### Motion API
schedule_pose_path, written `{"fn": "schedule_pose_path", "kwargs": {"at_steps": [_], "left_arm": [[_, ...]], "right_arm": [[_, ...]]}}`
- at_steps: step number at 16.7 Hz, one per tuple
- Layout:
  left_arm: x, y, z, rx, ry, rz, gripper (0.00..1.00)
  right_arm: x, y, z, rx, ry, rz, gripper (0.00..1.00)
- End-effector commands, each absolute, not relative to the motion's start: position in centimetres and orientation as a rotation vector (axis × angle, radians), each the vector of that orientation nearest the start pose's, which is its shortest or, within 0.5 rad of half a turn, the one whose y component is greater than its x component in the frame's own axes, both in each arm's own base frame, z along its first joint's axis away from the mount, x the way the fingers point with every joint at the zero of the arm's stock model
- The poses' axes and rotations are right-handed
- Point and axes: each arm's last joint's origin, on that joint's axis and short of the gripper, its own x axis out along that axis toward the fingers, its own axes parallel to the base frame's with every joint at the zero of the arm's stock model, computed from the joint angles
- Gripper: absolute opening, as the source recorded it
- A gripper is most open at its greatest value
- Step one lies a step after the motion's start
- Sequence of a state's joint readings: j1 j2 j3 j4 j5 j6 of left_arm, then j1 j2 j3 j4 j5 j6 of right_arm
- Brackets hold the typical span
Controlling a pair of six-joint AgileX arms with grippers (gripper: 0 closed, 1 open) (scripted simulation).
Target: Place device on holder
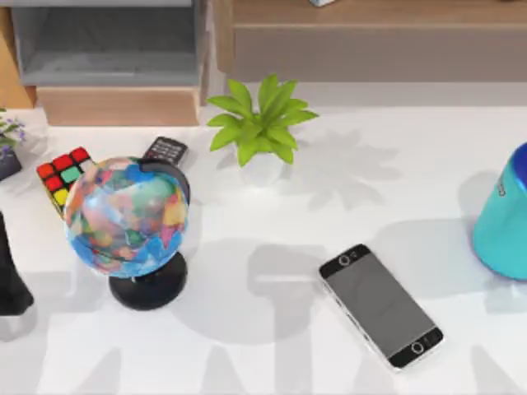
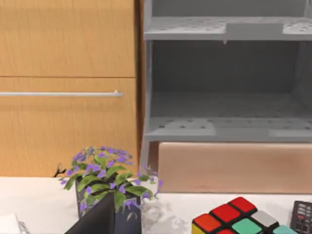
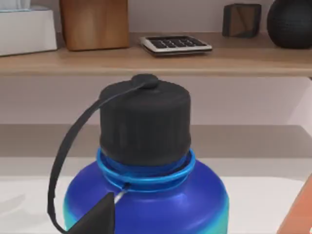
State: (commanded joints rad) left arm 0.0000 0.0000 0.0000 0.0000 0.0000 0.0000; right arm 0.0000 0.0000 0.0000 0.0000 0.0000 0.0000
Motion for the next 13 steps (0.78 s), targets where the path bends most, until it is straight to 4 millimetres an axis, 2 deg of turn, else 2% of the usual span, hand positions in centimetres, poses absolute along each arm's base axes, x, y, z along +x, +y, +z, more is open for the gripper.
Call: {"fn": "schedule_pose_path", "kwargs": {"at_steps": [3,5,9,13], "left_arm": [[10.6,-0.1,16.0,0.0,0.0,0.0,1.0],[10.6,-0.1,16.0,0.0,0.0,0.0,1.0],[10.6,-0.1,16.0,0.0,0.0,0.0,1.0],[10.6,-0.1,16.0,0.0,0.0,0.0,1.0]], "right_arm": [[10.6,-0.1,16.2,0.001,0.003,0.001,1.0],[10.6,0.0,17.4,0.005,0.021,0.008,1.0],[11.3,0.7,22.1,0.006,0.116,0.047,1.0],[14.3,2.6,27.5,-0.033,0.314,0.141,1.0]]}}
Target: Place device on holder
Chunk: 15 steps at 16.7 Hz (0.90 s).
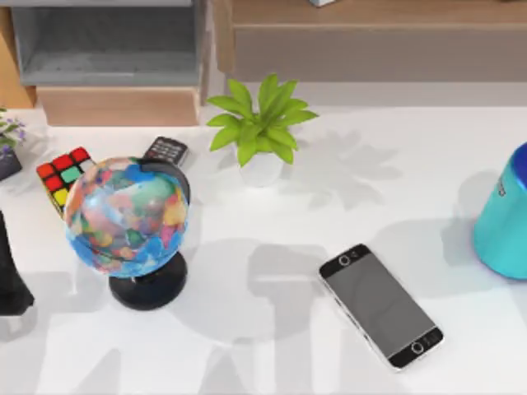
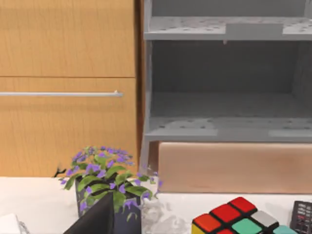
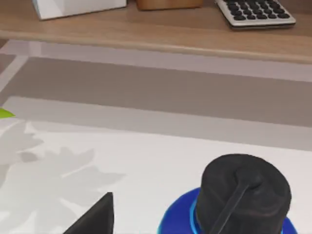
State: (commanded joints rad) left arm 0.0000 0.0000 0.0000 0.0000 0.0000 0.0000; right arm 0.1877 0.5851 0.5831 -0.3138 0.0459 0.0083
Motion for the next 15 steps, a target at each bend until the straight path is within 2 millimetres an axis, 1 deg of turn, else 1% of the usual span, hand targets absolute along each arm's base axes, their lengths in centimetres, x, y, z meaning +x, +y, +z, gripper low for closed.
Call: {"fn": "schedule_pose_path", "kwargs": {"at_steps": [2,3,5,6,8,11,13,15], "left_arm": [[10.6,-0.1,16.0,0.0,0.0,0.0,1.0],[10.6,-0.1,16.0,0.0,0.0,0.0,1.0],[10.6,-0.1,16.0,0.0,0.0,0.0,1.0],[10.6,-0.1,16.0,0.0,0.0,0.0,1.0],[10.6,-0.1,16.0,0.0,0.0,0.0,1.0],[10.6,-0.1,16.0,0.0,0.0,0.0,1.0],[10.6,-0.1,16.0,0.0,0.0,0.0,1.0],[10.6,-0.1,16.0,0.0,0.0,0.0,1.0]], "right_arm": [[16.7,4.4,29.3,-0.074,0.448,0.21,1.0],[18.0,5.6,29.9,-0.1,0.523,0.248,1.0],[20.7,8.4,30.1,-0.162,0.687,0.326,1.0],[22.0,10.0,29.7,-0.197,0.776,0.362,1.0],[24.2,13.2,28.0,-0.268,0.959,0.417,1.0],[26.3,17.0,24.1,-0.359,1.217,0.452,1.0],[27.0,18.7,21.6,-0.4,1.355,0.451,1.0],[27.3,19.8,19.6,-0.424,1.451,0.444,1.0]]}}
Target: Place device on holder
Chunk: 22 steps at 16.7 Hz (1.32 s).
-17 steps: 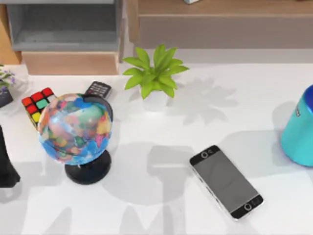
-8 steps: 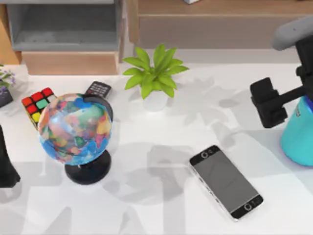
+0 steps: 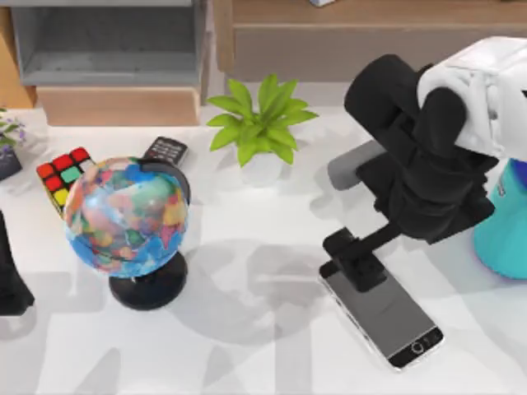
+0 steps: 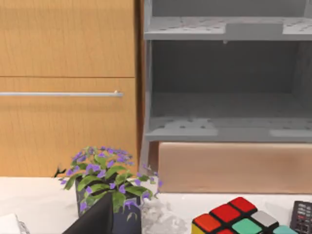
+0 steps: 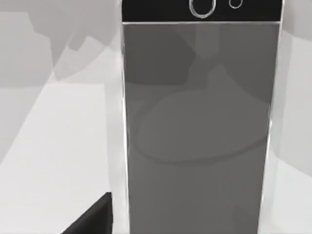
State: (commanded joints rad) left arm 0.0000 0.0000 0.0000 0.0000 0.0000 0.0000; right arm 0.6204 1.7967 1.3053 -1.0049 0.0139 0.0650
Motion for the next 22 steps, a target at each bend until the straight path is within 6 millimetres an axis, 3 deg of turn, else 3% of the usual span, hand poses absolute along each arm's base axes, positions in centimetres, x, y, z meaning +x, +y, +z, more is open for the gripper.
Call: {"fn": "schedule_pose_path", "kwargs": {"at_steps": [3,10,17,22], "left_arm": [[10.6,-0.1,16.0,0.0,0.0,0.0,1.0],[10.6,-0.1,16.0,0.0,0.0,0.0,1.0],[10.6,-0.1,16.0,0.0,0.0,0.0,1.0],[10.6,-0.1,16.0,0.0,0.0,0.0,1.0]], "right_arm": [[27.3,20.6,18.0,-0.437,1.52,0.438,1.0],[27.3,20.5,17.4,-0.438,1.529,0.436,1.0],[27.4,20.7,10.6,-0.436,1.521,0.439,1.0],[27.3,20.7,9.9,-0.438,1.526,0.438,1.0]]}}
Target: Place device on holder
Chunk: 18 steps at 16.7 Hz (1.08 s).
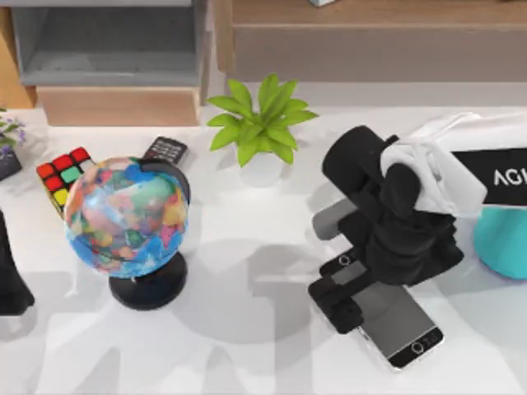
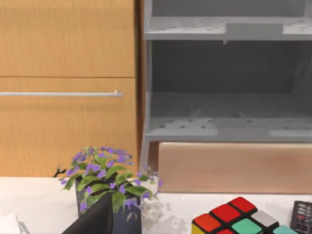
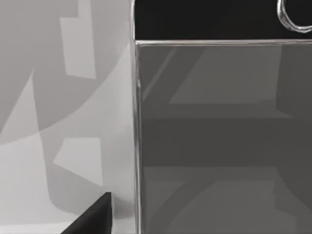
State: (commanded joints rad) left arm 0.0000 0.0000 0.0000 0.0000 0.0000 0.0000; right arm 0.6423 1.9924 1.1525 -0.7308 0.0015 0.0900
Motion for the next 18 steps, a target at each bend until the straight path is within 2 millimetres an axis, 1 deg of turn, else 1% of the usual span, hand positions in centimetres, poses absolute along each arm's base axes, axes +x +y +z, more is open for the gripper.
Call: {"fn": "schedule_pose_path", "kwargs": {"at_steps": [13,14,18], "left_arm": [[10.57,-0.12,16.0,0.0,0.0,0.0,1.0],[10.57,-0.12,16.0,0.0,0.0,0.0,1.0],[10.57,-0.12,16.0,0.0,0.0,0.0,1.0]], "right_arm": [[27.25,20.65,9.91,-0.438,1.526,0.438,0.02],[27.25,20.65,9.91,-0.438,1.526,0.438,0.0],[27.25,20.65,9.91,-0.438,1.526,0.438,0.0]]}}
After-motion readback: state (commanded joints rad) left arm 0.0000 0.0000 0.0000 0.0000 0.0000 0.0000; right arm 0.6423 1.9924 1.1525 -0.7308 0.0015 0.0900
